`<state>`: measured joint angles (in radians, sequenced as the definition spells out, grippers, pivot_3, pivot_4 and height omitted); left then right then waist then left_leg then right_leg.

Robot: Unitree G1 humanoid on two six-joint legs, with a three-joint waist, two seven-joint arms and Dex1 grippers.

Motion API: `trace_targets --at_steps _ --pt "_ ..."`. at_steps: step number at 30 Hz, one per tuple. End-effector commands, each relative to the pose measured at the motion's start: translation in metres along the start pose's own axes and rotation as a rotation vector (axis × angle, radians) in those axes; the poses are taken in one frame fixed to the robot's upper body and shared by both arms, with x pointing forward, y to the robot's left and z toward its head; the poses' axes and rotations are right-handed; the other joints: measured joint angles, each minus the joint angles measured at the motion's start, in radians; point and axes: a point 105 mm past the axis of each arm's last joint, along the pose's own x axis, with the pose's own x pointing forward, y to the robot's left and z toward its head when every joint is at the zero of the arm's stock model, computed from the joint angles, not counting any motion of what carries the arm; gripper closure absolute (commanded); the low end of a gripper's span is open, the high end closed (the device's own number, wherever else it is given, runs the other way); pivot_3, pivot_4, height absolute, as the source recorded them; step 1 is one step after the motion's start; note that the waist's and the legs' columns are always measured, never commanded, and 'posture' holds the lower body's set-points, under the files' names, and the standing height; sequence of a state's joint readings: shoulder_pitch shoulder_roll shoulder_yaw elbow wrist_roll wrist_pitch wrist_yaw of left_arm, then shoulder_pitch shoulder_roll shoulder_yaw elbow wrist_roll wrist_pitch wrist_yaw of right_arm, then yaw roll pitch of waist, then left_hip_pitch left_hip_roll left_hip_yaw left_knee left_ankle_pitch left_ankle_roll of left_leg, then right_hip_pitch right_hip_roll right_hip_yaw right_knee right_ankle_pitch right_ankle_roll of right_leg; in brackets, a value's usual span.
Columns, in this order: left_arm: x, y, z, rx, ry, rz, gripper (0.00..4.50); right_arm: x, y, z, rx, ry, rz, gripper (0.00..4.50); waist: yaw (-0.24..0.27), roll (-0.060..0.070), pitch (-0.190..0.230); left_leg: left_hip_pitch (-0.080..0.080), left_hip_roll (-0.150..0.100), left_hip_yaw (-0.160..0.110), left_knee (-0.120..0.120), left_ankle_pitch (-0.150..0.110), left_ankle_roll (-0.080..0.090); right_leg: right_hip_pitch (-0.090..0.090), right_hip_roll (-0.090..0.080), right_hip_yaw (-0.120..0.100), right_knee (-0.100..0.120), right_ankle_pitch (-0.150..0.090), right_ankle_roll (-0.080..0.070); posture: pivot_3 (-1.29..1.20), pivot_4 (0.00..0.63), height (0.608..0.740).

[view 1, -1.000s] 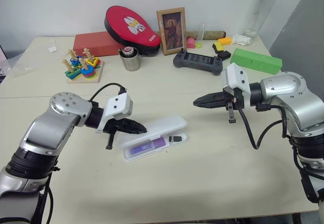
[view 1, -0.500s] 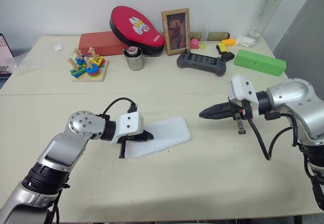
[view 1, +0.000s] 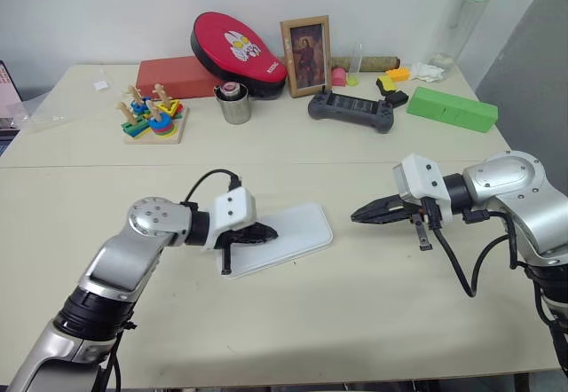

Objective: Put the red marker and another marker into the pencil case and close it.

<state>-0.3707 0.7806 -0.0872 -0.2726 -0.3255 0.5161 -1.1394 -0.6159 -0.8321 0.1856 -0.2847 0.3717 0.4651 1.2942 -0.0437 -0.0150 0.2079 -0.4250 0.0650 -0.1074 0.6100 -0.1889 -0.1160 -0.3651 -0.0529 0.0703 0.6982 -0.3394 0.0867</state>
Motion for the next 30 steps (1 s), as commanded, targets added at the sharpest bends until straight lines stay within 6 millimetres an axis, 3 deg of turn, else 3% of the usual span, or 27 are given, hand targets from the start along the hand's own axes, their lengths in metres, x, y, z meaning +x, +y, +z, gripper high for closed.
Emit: trace_targets --at_steps 1,8,14,20,25,30 --pt "-0.03 0.008 0.024 -0.029 -0.074 0.127 4.43 -0.002 -0.01 0.006 -0.032 -0.006 -0.065 4.5 -0.003 0.0 0.0 0.0 0.0 0.0 0.0 0.0 0.0 0.0 0.0 0.0 0.0 0.0 0.0 0.0 0.15 0.74" --pt "-0.073 0.005 0.017 -0.123 -0.06 0.391 4.43 -0.01 -0.021 -0.021 0.059 0.043 -0.188 4.5 -0.012 0.0 0.0 0.0 0.0 0.0 -0.001 0.0 0.0 0.0 0.0 0.0 -0.001 0.0 0.0 0.0 0.15 0.74" --pt "-0.106 -0.007 -0.022 -0.261 -0.051 0.73 4.43 -0.027 -0.035 -0.069 0.226 0.115 -0.402 4.5 -0.009 0.0 0.0 0.001 0.0 0.0 0.0 0.0 0.0 0.001 -0.001 0.0 -0.001 0.0 0.0 0.0 0.15 0.74" --pt "-0.128 -0.018 -0.055 -0.357 -0.039 1.005 4.43 -0.045 -0.049 -0.099 0.35 0.12 -0.591 4.5 -0.007 -0.001 0.0 0.005 0.0 0.0 -0.001 0.0 0.0 0.006 0.0 0.0 -0.002 0.0 -0.001 0.0 0.15 0.74" --pt "-0.137 -0.019 -0.068 -0.369 -0.02 1.097 4.43 -0.051 -0.046 -0.114 0.394 0.13 -0.643 4.5 -0.007 -0.001 0.0 0.01 0.0 0.0 0.0 0.0 0.0 0.011 -0.001 0.0 -0.003 0.001 0.0 0.0 0.15 0.74" --pt "-0.142 -0.021 -0.085 -0.419 0.007 1.102 4.43 -0.056 -0.039 -0.111 0.408 0.123 -0.614 4.5 -0.006 -0.002 -0.001 0.01 -0.001 0.001 -0.001 0.0 0.0 0.012 -0.001 0.001 -0.008 0.002 0.002 0.0 0.15 0.74"
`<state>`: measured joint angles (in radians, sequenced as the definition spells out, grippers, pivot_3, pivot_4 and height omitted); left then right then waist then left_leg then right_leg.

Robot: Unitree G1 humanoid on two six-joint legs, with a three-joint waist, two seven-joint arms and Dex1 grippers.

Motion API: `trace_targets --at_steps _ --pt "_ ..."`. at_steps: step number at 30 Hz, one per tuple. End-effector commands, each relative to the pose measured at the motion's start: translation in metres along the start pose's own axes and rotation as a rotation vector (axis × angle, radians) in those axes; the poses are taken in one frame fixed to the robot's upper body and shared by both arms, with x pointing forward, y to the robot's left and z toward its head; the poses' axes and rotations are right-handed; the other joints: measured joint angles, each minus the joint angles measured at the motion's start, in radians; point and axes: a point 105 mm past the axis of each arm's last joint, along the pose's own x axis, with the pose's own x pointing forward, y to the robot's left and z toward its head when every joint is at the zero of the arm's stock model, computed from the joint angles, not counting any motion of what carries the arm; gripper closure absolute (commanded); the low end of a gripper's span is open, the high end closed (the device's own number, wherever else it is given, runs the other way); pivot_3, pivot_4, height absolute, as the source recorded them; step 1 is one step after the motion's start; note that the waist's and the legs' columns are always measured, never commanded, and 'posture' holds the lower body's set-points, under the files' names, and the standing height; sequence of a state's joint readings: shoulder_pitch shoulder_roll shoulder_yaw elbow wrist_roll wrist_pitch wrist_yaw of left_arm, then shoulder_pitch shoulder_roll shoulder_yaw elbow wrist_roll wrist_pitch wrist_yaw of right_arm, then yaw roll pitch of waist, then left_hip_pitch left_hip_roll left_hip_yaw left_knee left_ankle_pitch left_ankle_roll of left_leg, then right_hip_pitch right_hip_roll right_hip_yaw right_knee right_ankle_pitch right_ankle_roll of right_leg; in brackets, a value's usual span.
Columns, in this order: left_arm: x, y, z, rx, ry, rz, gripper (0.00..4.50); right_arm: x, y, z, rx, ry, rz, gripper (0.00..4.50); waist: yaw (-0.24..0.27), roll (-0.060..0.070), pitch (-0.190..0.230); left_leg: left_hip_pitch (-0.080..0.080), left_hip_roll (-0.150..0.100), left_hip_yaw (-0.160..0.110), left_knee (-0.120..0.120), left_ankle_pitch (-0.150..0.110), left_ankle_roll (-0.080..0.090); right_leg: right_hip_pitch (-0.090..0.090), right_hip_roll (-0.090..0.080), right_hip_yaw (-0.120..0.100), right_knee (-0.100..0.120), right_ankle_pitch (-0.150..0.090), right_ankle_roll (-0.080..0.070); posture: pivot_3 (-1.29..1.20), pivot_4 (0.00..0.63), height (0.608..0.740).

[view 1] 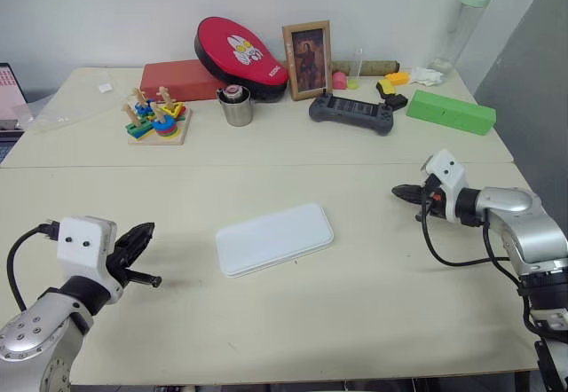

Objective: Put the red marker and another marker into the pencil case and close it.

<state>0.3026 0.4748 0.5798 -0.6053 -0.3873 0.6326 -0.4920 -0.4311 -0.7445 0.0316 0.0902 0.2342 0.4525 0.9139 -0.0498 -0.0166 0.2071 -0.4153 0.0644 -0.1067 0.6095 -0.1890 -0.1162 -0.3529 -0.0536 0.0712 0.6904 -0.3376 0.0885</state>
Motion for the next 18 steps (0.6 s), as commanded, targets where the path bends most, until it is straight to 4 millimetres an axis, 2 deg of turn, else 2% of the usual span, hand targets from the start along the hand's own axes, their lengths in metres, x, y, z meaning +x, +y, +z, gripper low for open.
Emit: trace_targets --at_steps 1,8,18 --pt "-0.004 0.011 -0.002 0.017 -0.006 0.031 4.43 -0.015 -0.008 0.016 -0.035 -0.041 -0.015 4.5 0.0 0.0 0.0 0.0 0.0 0.0 0.0 0.0 0.0 0.0 0.0 0.0 0.0 0.0 0.0 0.0 0.15 0.74" --pt "-0.01 0.026 -0.009 0.019 0.031 0.041 4.43 -0.032 -0.018 0.008 -0.052 0.005 -0.032 4.5 -0.001 0.0 0.0 0.0 0.0 0.0 -0.001 0.0 0.0 0.0 0.0 0.0 -0.003 0.0 0.0 0.0 0.15 0.74" --pt "-0.01 0.024 -0.011 0.002 0.028 0.008 4.43 -0.041 -0.015 0.005 -0.05 0.025 -0.004 4.5 -0.001 0.0 0.0 -0.001 0.0 0.0 -0.001 0.0 0.0 0.0 0.0 0.0 -0.005 0.001 0.001 0.0 0.15 0.74"
